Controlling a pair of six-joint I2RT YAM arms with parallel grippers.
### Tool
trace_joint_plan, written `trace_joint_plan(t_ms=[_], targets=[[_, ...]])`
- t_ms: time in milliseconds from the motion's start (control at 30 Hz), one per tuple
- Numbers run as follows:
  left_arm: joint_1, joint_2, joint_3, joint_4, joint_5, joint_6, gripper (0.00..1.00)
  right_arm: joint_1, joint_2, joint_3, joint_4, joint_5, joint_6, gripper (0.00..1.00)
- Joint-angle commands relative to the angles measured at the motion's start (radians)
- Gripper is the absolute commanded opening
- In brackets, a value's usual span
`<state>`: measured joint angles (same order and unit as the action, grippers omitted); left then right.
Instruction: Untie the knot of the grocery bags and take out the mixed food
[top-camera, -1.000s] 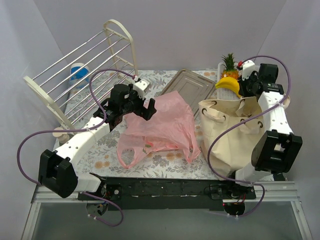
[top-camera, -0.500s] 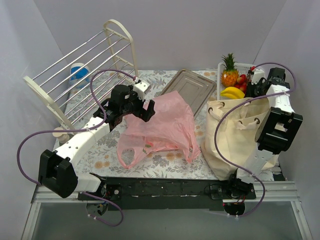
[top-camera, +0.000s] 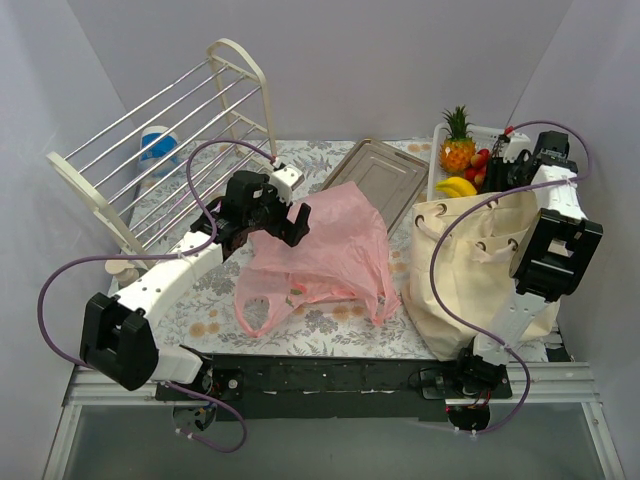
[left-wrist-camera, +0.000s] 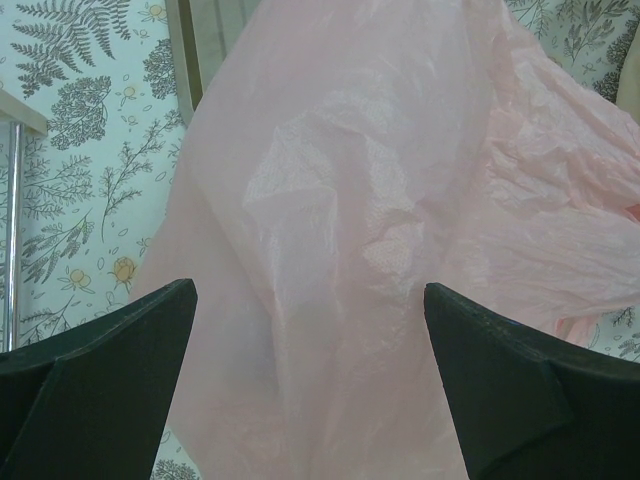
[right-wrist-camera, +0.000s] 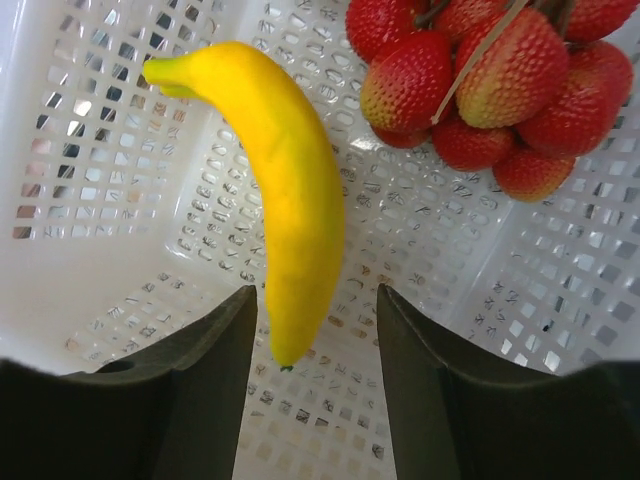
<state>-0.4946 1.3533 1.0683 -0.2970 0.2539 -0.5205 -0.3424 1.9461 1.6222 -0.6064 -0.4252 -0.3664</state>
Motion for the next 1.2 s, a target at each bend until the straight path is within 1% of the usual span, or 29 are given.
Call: trace_joint_plan(t_ms=[0, 67, 133, 167, 233, 267, 333, 400, 467, 500, 533, 600, 633, 667, 700, 733, 800, 833, 933, 1033, 1067, 1100, 1167], targets=[[0.001, -0.043, -0.014, -0.013, -0.007, 0.010, 0.98, -0.004, -0.064, 0.065, 0.017, 0.020, 0.040, 0.65], [0.001, -0.046, -0.011, -0.017, -0.005, 0.011, 0.98, -0.004, -0.111, 0.071, 0.023, 0.006, 0.053, 0.82], [0.001, -0.049, -0.002, -0.028, -0.005, 0.022, 0.98, -0.003, -0.154, 0.071, 0.052, 0.011, 0.079, 0.82], [0.001, -0.052, -0.001, -0.033, -0.005, 0.027, 0.98, -0.003, -0.208, 0.064, 0.078, 0.023, 0.093, 0.82], [0.001, -0.057, 0.004, -0.047, -0.013, 0.046, 0.98, -0.003, -0.272, 0.000, 0.166, 0.023, 0.119, 0.82], [0.001, -0.059, 0.004, -0.062, -0.025, 0.051, 0.98, 0.000, -0.339, -0.030, 0.263, 0.013, 0.127, 0.82], [0.001, -0.065, 0.008, -0.083, -0.036, 0.069, 0.98, 0.025, -0.397, -0.094, 0.333, -0.012, 0.130, 0.84], [0.001, -0.088, 0.012, -0.122, -0.035, 0.083, 0.98, 0.060, -0.453, -0.114, 0.375, -0.030, 0.118, 0.85], [0.001, -0.109, 0.015, -0.151, -0.031, 0.105, 0.98, 0.141, -0.495, -0.133, 0.373, -0.044, 0.097, 0.85], [0.001, -0.137, 0.016, -0.160, -0.018, 0.112, 0.98, 0.176, -0.512, -0.145, 0.379, -0.047, 0.052, 0.85], [0.001, -0.149, 0.015, -0.178, -0.010, 0.120, 0.98, 0.263, -0.530, -0.175, 0.384, -0.053, 0.022, 0.85], [0.001, -0.184, 0.010, -0.192, 0.013, 0.154, 0.98, 0.368, -0.597, -0.228, 0.430, -0.041, -0.081, 0.82], [0.001, -0.192, 0.004, -0.214, 0.019, 0.168, 0.98, 0.461, -0.624, -0.264, 0.447, -0.055, -0.110, 0.82], [0.001, -0.200, -0.002, -0.226, 0.022, 0.187, 0.98, 0.508, -0.672, -0.324, 0.454, -0.064, -0.152, 0.80], [-0.002, -0.207, -0.013, -0.237, 0.015, 0.192, 0.98, 0.555, -0.694, -0.356, 0.444, -0.072, -0.220, 0.79], [-0.001, -0.207, -0.017, -0.260, 0.012, 0.192, 0.98, 0.639, -0.714, -0.384, 0.422, -0.092, -0.264, 0.78], [-0.001, -0.210, -0.027, -0.283, 0.011, 0.198, 0.98, 0.722, -0.759, -0.465, 0.373, -0.099, -0.328, 0.78], [-0.002, -0.212, -0.031, -0.295, 0.015, 0.198, 0.98, 0.793, -0.772, -0.493, 0.314, -0.109, -0.397, 0.78], [-0.001, -0.214, -0.051, -0.306, 0.021, 0.214, 0.98, 0.903, -0.814, -0.634, 0.248, -0.093, -0.463, 0.78], [-0.002, -0.206, -0.077, -0.306, 0.012, 0.229, 0.98, 0.979, -0.828, -0.751, 0.221, -0.051, -0.421, 0.77], [-0.002, -0.192, -0.080, -0.309, 0.010, 0.231, 0.97, 0.991, -0.832, -0.775, 0.217, -0.056, -0.349, 0.76], [-0.001, -0.183, -0.079, -0.315, 0.010, 0.234, 0.94, 0.996, -0.835, -0.800, 0.217, -0.072, -0.315, 0.76], [-0.001, -0.154, -0.065, -0.324, 0.002, 0.223, 0.92, 0.997, -0.854, -0.850, 0.247, -0.106, -0.216, 0.77]])
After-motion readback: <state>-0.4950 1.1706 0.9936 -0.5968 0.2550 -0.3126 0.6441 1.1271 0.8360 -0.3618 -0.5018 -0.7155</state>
